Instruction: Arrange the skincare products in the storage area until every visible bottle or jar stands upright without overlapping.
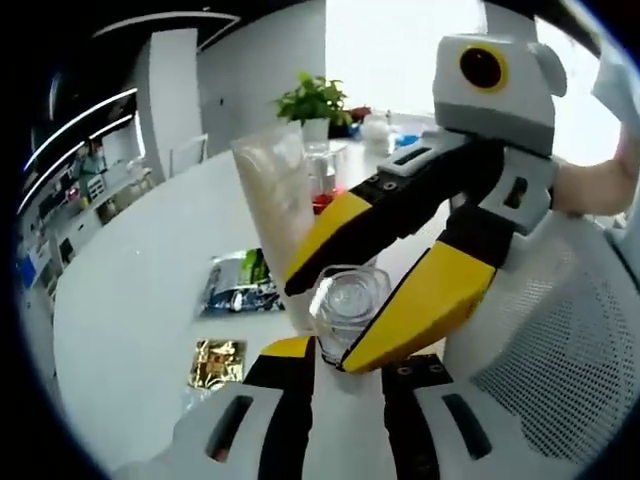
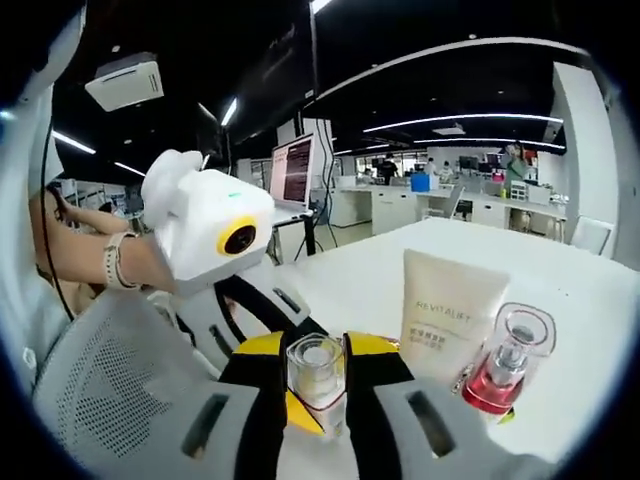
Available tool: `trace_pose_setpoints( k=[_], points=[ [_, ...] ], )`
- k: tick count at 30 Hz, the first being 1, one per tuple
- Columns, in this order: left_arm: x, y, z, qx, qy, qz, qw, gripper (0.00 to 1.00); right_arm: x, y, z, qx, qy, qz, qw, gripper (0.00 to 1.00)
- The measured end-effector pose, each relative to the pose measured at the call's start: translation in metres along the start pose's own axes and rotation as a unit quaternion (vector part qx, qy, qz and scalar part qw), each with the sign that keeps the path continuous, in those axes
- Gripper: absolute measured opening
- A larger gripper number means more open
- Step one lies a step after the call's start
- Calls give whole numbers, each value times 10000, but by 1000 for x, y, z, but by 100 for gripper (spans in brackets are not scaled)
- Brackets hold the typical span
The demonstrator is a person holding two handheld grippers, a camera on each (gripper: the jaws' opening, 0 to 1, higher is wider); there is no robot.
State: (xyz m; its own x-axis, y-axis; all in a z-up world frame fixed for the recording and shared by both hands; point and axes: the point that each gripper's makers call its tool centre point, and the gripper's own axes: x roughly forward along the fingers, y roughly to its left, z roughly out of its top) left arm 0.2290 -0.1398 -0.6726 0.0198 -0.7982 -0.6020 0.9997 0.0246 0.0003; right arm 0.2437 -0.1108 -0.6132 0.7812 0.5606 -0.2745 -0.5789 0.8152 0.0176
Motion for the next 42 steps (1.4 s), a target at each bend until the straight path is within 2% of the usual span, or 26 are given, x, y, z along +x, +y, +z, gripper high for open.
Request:
trace_pose_setpoints(
  k=[7, 13, 16, 23, 30, 42],
  points=[
    [4, 0, -6, 174, 217, -33, 9996, 18, 2, -3, -6, 74, 114, -24, 9999, 21],
    [7, 2, -7, 217, 225, -12, 9995, 18, 3, -5, -11, 6, 238, -72, 9997, 21],
    [10, 2, -13, 323, 339, 13, 9989, 18, 5, -6, -19, 129, 389, -67, 9991, 21],
    [12, 3, -13, 219, 216, 18, 9995, 18, 5, -6, -18, 60, 358, -78, 9993, 21],
    [15, 4, -25, 548, 532, 136, 9970, 19, 4, -6, -18, 3, 371, -118, 9992, 22],
    [14, 5, -28, 582, 596, 108, 9965, 23, -2, -1, -20, -260, 494, -145, 9983, 25]
  ],
)
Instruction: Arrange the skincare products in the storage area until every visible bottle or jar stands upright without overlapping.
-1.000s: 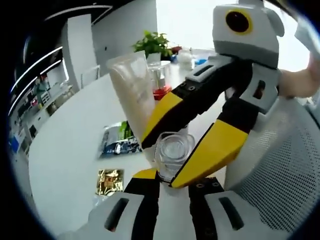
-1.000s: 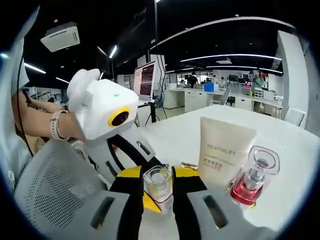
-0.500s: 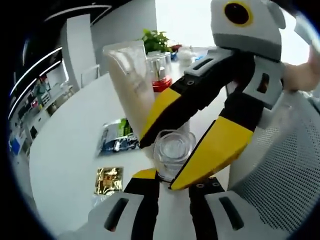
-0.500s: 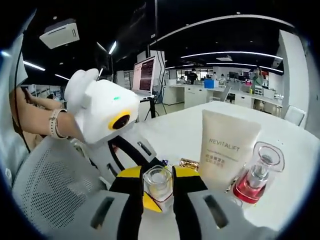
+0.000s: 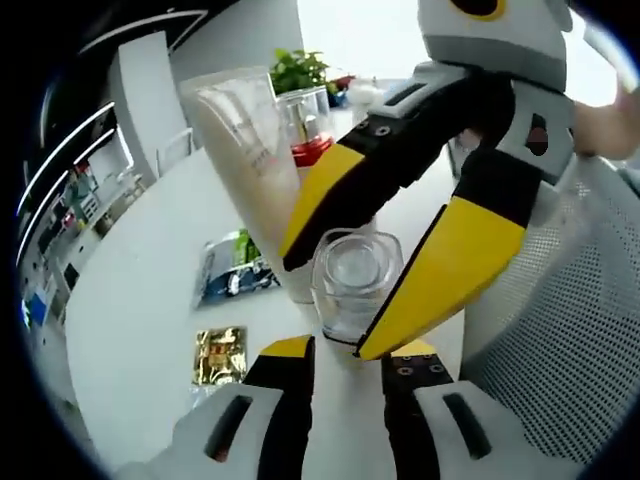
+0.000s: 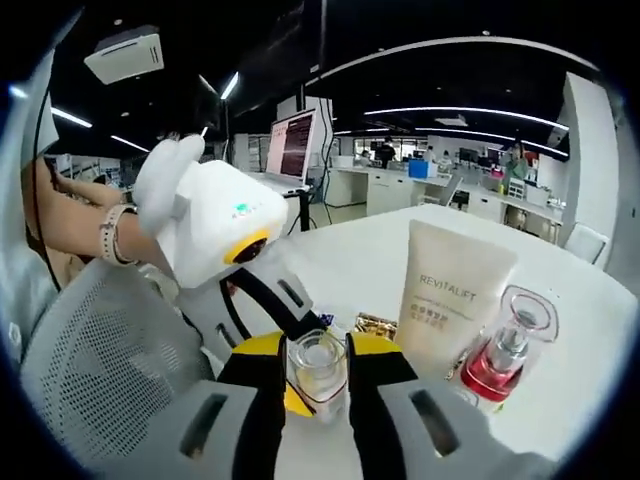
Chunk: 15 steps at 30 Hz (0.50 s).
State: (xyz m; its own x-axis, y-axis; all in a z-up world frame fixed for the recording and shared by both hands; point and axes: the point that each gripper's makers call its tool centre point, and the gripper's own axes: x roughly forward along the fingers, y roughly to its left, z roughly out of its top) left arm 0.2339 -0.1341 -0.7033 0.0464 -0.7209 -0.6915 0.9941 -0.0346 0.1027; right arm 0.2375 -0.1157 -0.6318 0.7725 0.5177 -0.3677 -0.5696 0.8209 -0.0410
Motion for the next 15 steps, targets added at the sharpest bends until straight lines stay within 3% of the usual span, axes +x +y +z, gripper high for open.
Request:
trace_pose_setpoints(
  k=[5, 15],
  points=[
    [-2, -2, 0, -10, 16, -36, 10000, 25, -8, 0, 3, -184, -86, -73, 9998, 27],
    [-9, -1, 0, -96, 153, 40, 9998, 26, -25, -5, -3, -113, -43, -186, 9998, 27]
  ],
)
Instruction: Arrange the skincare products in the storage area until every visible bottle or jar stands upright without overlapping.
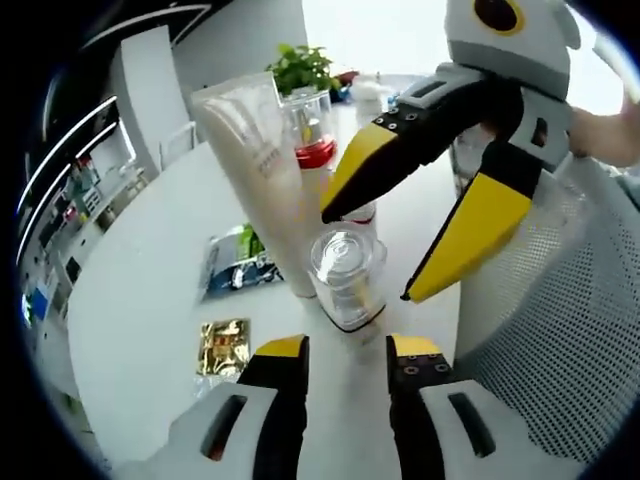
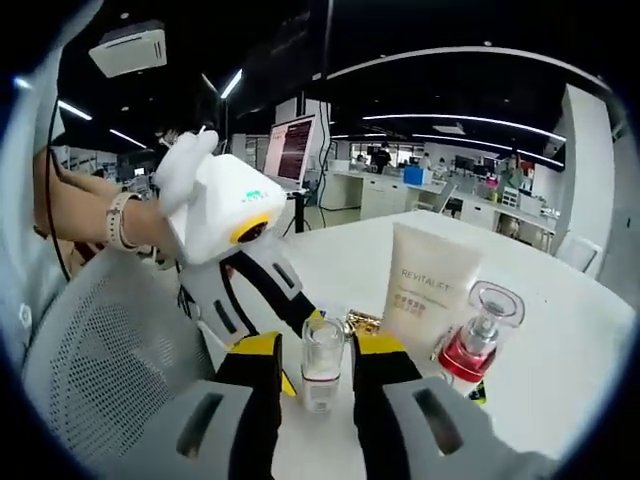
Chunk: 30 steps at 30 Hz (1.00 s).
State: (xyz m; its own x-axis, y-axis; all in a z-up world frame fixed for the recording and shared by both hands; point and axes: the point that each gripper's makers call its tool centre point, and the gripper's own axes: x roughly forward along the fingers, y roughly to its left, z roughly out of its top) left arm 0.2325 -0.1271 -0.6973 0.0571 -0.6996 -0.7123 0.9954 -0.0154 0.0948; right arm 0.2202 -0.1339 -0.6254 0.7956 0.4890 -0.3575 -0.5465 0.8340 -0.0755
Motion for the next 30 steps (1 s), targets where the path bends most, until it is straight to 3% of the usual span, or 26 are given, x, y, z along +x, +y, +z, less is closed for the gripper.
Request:
trace_pose_setpoints(
  k=[6, 11, 16, 23, 27, 30],
  points=[
    [0, 1, -5, -56, 120, 9, 9999, 25, -18, 0, 7, -25, -68, -15, 10000, 24],
    [0, 2, -6, -126, 189, -8, 9997, 22, -40, 3, 0, 43, 96, 90, 9999, 21],
    [1, 3, -3, -204, 173, 0, 9996, 19, -56, -11, -19, 111, 380, -149, 9991, 21],
    [6, 2, -6, -319, 300, -52, 9990, 19, -59, -38, -46, 81, 843, -466, 9953, 20],
    [8, 2, -8, -437, 334, -64, 9985, 19, -53, -44, -67, 95, 1346, -374, 9902, 21],
    [11, 2, -10, -561, 337, -86, 9978, 18, -47, -46, -74, 48, 1550, -307, 9874, 19]
  ],
)
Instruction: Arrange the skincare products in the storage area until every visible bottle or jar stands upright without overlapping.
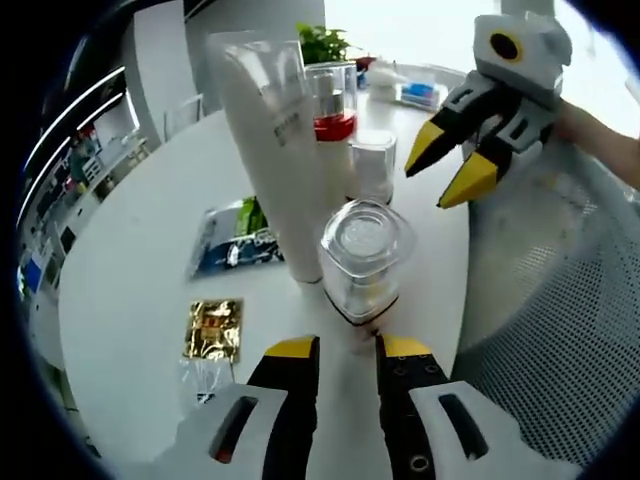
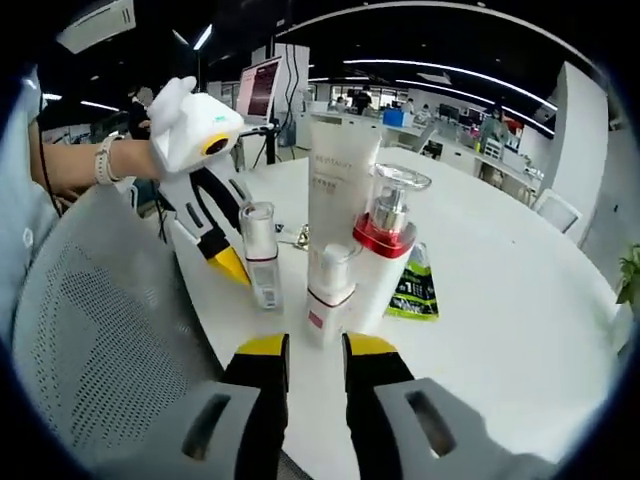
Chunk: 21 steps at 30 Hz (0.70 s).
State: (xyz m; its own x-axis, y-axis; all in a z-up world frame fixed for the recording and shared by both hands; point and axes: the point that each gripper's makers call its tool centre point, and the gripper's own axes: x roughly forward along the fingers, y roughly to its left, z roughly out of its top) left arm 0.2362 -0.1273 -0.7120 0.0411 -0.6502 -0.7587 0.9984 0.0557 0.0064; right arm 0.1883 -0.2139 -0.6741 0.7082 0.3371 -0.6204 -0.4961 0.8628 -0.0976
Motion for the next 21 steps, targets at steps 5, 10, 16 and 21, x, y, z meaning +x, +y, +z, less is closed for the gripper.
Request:
trace_pose_setpoints(
  k=[5, 10, 16, 21],
  points=[
    [2, -2, 0, -267, 24, -64, 9996, 16, 12, -1, -4, -2, 249, 220, 9994, 20],
    [4, -3, 2, -492, 19, -96, 9987, 13, 19, -4, -9, -126, 500, 302, 9982, 20],
    [7, -4, 5, -660, 15, -117, 9978, 12, 23, -6, -12, -80, 638, 434, 9970, 19],
    [10, -5, 7, -749, 36, -115, 9971, 12, 29, -2, -14, -82, 718, 620, 9955, 20]
  ],
)
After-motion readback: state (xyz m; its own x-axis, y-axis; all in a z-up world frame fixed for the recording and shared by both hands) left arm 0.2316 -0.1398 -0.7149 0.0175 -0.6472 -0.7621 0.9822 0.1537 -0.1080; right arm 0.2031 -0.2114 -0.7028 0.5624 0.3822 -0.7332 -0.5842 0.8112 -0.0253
